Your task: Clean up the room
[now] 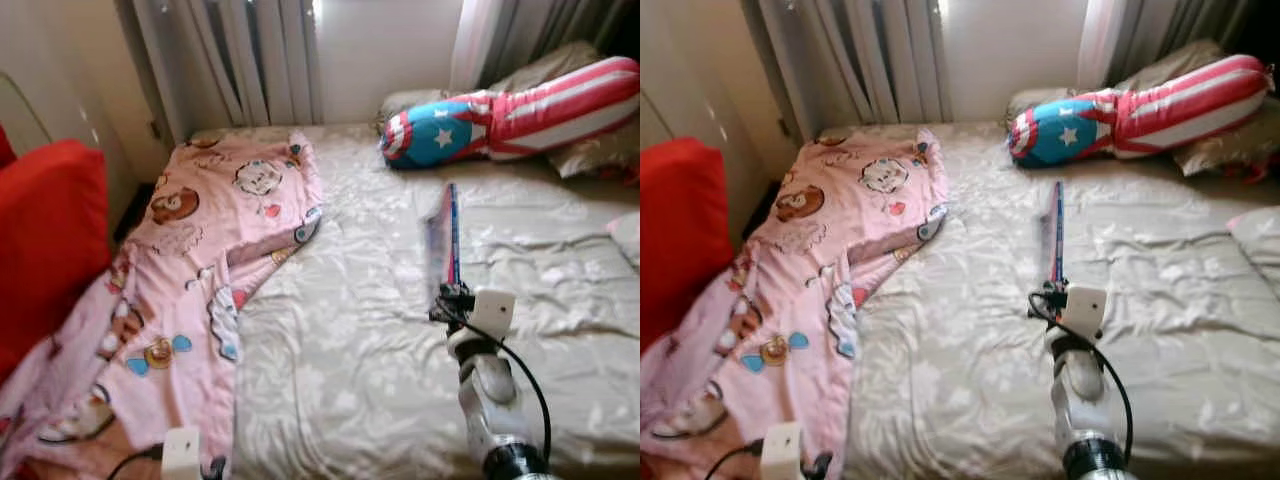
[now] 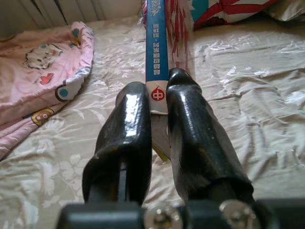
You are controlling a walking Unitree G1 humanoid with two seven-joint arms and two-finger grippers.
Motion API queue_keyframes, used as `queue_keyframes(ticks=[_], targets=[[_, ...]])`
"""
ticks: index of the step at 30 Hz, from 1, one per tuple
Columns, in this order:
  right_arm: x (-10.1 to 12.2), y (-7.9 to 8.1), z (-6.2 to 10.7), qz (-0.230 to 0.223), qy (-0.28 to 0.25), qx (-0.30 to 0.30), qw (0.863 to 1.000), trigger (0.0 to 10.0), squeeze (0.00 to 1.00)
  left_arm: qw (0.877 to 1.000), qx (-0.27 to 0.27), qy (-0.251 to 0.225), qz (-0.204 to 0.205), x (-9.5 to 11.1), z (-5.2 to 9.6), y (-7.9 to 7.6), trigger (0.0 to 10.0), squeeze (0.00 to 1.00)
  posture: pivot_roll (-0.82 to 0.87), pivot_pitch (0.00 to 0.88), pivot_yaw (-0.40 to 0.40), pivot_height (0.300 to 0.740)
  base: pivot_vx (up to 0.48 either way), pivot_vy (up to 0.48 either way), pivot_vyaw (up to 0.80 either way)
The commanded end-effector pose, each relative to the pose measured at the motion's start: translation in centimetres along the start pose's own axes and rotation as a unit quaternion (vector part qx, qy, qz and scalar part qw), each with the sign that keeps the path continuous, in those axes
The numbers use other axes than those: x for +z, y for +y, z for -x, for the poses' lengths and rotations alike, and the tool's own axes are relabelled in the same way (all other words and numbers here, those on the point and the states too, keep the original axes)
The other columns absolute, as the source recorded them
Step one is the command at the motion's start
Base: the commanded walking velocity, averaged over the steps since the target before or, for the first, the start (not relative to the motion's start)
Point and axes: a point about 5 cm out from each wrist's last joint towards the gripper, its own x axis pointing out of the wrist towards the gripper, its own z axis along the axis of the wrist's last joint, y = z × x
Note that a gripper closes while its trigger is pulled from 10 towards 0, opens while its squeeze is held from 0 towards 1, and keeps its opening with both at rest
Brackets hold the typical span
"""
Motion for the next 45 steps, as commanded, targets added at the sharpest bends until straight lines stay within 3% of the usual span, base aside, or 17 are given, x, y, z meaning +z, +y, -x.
queue_keyframes(ticks=[1,45], targets=[[1.10,0.05,-0.36,0.006,-0.028,0.007,1.000,10.0,0.00,1.000,-0.005,0.001,-0.007,0.16,-0.09,-0.16,10.0,0.00,-0.03,0.000,0.051,0.726,0.000,-0.352,0.00],[0.17,0.21,-0.13,0.042,-0.002,0.017,0.999,10.0,0.00,1.000,-0.011,0.011,-0.003,0.54,-0.35,-0.41,10.0,0.00,-0.04,0.032,0.067,0.726,0.000,-0.325,0.00]])
